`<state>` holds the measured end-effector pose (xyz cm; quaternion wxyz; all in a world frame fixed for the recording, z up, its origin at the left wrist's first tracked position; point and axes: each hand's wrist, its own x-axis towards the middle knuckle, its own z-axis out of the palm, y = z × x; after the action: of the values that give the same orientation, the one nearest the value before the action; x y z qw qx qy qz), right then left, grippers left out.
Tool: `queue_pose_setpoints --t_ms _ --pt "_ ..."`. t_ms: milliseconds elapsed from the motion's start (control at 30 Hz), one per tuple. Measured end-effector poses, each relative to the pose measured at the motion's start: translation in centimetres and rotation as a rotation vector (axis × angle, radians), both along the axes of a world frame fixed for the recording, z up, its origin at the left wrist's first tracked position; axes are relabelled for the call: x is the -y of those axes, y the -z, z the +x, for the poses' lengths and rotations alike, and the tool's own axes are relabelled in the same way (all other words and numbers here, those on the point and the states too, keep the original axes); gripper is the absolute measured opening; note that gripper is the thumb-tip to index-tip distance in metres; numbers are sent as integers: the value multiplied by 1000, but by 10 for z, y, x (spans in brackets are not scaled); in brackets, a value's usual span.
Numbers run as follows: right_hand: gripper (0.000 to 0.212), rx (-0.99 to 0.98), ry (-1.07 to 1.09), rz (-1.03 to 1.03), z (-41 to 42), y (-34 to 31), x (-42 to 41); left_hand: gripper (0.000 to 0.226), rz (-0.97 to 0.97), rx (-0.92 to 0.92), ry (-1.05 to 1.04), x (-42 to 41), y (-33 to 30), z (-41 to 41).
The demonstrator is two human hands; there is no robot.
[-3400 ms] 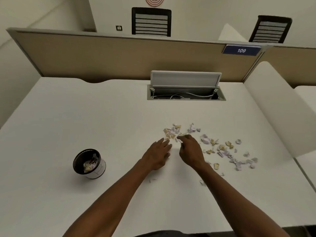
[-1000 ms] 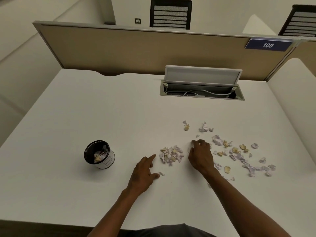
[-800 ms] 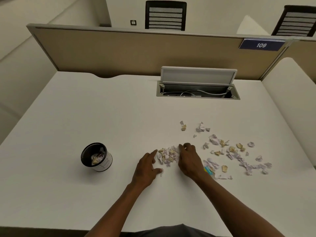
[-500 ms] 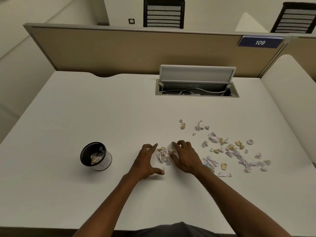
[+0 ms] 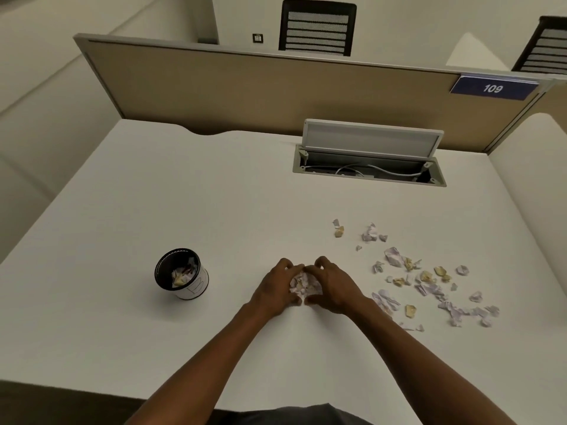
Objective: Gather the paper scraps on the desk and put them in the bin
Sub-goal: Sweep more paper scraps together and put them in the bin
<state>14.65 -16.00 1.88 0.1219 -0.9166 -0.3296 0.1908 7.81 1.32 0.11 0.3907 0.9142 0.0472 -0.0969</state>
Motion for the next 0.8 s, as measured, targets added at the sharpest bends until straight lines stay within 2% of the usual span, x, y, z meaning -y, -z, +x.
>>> queue_pose_setpoints --t_ms 100,300,400,567,667,800 --pt "56 -26 63 139 -5 2 -3 65 -59 58 -69 3 2 -6" --pt "35 -127 279 359 -13 6 -6 39 -184 151 -254 7 7 -20" --pt "28 -320 379 426 -14 2 -9 33 -259 151 -342 3 5 -24" --pt "19 -642 342 651 -10 -22 -22 33 -413 128 -416 -17 -16 -30" --pt "25 -741 300 773 -8 -42 -40 34 -492 193 -482 -32 -35 -36" --pt "25 -826 233 834 -3 -66 -72 31 -612 265 -580 -55 -64 -43"
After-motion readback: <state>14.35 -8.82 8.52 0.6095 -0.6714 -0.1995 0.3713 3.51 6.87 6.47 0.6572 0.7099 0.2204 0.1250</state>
